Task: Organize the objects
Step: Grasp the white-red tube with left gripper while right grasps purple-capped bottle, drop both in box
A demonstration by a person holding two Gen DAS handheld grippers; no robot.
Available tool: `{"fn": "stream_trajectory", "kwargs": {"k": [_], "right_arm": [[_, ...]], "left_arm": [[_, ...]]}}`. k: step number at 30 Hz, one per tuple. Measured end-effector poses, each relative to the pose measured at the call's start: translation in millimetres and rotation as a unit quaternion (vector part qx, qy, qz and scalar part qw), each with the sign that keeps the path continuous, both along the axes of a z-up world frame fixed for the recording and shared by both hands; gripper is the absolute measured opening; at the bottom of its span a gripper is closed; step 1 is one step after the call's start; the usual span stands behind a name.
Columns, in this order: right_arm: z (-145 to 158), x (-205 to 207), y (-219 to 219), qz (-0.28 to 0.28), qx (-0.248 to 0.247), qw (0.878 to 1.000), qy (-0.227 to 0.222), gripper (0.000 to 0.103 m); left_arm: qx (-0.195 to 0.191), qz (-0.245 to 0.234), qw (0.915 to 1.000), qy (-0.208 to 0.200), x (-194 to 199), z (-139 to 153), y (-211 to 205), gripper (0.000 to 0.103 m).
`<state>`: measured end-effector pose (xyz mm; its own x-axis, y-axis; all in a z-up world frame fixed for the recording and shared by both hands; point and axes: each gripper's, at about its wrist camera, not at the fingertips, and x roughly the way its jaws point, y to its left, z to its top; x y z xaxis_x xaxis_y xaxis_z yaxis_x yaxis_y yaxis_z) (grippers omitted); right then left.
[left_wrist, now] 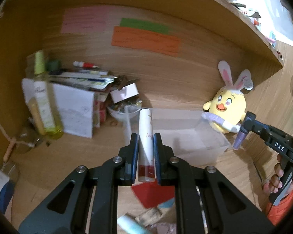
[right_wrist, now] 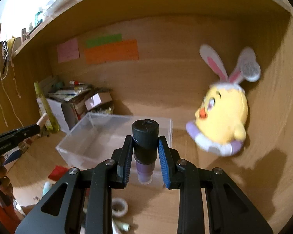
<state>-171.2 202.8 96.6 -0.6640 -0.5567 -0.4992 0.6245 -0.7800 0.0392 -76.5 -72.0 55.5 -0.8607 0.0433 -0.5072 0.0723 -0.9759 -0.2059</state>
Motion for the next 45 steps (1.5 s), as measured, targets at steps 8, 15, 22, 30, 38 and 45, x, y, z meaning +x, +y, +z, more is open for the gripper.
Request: {"fn": "stream_trajectory", "kwargs": {"k": [8,15,22,30,38,45], "right_arm": [[-14,-35,-33,0.007,0.061,0.998,-0.008,0.024],[-46,-65,-47,0.024,0.114,0.991,-0.062,0.024],[-67,-81,-68,0.042,0.159,0.982,-0.090,0.024],[-87,-92,-99,0.053,0.202,0.973,-0.095,0.024],[-91,-93,-102,0.053,0.196,0.973,-0.106,0.024],[-55,-70,-84,0.050,0.148,0.985,-0.071,0.047]], "left_arm": [[0.013,-0.019,0.9982,-0.055,-60,-13,7,0.015],[0.004,-0.028,0.9932,-0.113,-100,-38,11,0.015],[-0.016,-0.041,0.9869,-0.155,-124,-58,20,0.015],[-0.040,-0.048,0.9831,-0.172,-135,-64,29,0.015],[-0.049,-0.043,0.9859,-0.154,-124,-50,27,0.018],[-0.063,-0.035,0.9929,-0.094,-86,-16,27,0.061]]}}
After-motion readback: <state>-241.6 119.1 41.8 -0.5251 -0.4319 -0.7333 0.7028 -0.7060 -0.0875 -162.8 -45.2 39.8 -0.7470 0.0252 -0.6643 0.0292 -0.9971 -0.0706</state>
